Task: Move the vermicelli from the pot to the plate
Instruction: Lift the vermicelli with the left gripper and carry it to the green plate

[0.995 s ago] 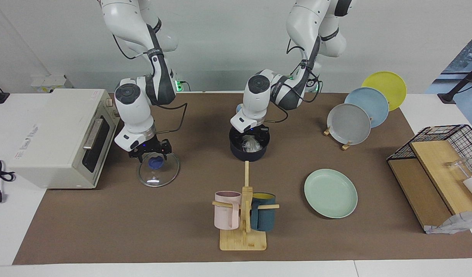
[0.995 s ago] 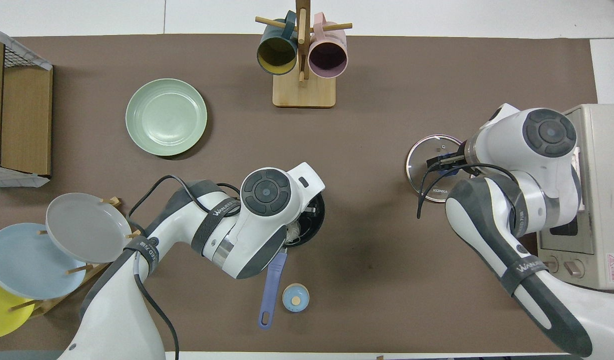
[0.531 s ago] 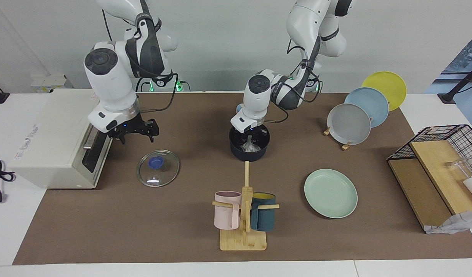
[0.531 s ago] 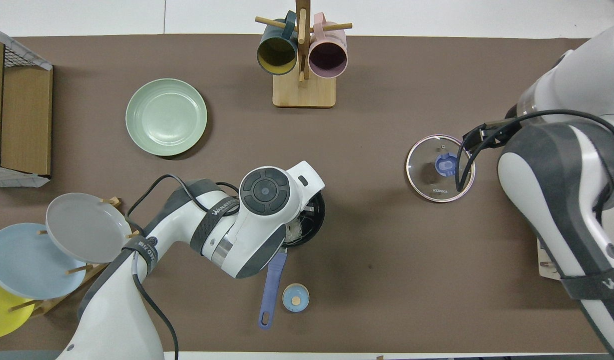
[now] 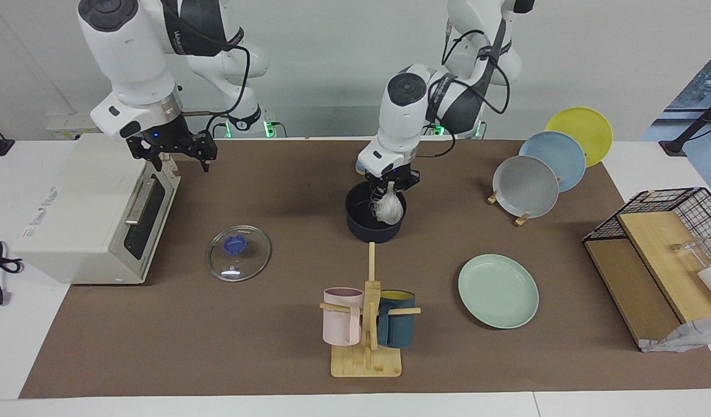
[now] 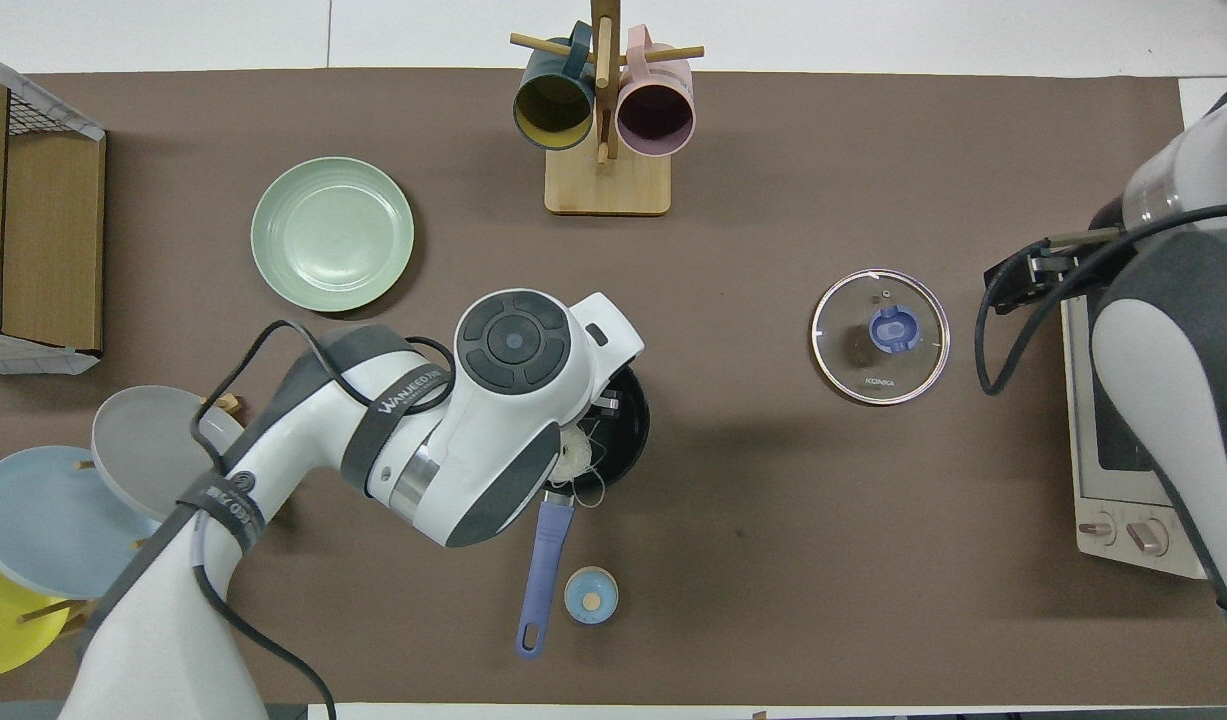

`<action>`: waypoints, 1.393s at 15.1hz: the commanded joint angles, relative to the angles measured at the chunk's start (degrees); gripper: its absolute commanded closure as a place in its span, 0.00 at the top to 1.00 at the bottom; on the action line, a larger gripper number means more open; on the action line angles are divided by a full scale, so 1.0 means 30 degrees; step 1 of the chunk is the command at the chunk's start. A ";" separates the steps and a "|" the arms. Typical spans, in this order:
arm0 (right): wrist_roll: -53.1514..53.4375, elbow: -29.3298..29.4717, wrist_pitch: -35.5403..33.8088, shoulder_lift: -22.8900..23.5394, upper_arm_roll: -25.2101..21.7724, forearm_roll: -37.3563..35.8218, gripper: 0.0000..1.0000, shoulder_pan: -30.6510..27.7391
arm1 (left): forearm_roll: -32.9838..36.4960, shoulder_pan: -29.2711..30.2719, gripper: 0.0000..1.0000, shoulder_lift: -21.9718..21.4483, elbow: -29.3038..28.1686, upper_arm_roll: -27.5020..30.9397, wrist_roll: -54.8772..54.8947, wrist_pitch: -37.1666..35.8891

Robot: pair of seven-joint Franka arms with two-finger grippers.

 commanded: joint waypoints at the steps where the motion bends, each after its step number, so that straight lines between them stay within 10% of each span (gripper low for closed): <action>1: 0.0150 -0.1691 -0.0563 -0.1349 -0.0290 0.0963 1.00 0.0200 | 0.0003 0.1208 0.00 -0.0448 0.2017 0.0075 0.0990 -0.2501; 10: 0.0387 -0.1815 0.0811 -0.1443 -0.0408 0.1201 1.00 0.0171 | 0.0091 0.8153 0.00 0.1481 0.2522 0.0163 0.9073 0.1676; 21: 0.0329 -0.1405 0.0961 -0.1120 -0.0671 0.1699 1.00 0.0200 | 0.0238 0.9505 0.00 0.3272 0.1965 0.0163 1.0457 0.4349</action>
